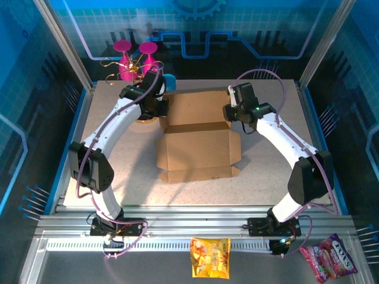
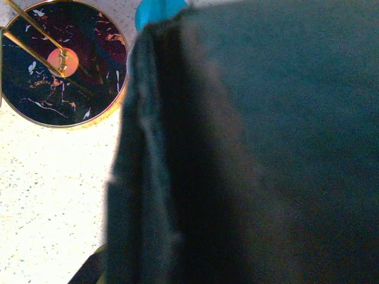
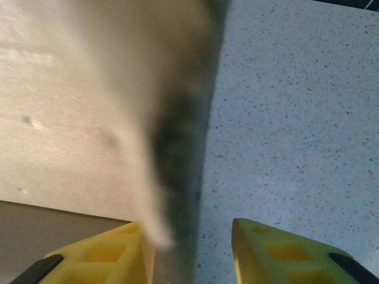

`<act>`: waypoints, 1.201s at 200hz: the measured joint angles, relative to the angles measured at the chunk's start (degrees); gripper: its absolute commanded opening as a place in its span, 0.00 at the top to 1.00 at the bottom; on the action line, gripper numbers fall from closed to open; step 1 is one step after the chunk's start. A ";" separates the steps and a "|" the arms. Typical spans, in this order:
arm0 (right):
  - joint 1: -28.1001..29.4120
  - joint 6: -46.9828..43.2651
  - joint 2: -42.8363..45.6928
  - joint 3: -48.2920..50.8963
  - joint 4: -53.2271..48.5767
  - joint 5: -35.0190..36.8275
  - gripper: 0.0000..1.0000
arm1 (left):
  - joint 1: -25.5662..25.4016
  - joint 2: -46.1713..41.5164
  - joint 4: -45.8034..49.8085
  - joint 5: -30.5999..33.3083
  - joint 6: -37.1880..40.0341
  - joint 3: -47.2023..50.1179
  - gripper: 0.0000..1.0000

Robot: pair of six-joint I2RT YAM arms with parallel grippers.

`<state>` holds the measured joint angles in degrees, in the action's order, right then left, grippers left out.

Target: Fold the paper box

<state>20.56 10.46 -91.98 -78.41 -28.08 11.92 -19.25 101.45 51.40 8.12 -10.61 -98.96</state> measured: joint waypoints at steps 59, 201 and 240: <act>-0.74 1.25 -2.49 -1.51 2.69 -0.39 0.85 | 0.00 0.00 0.24 0.00 0.00 0.00 1.00; 4.61 11.15 -6.21 -10.64 -10.86 13.35 1.00 | -2.60 2.47 -2.84 8.11 -4.81 1.95 0.90; 3.96 8.37 -6.95 -10.40 -10.78 10.47 1.00 | -0.07 1.73 -8.63 0.15 -5.64 8.98 0.79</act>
<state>24.51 18.83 -98.94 -88.82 -38.85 22.39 -19.31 103.18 42.76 8.27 -16.25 -89.97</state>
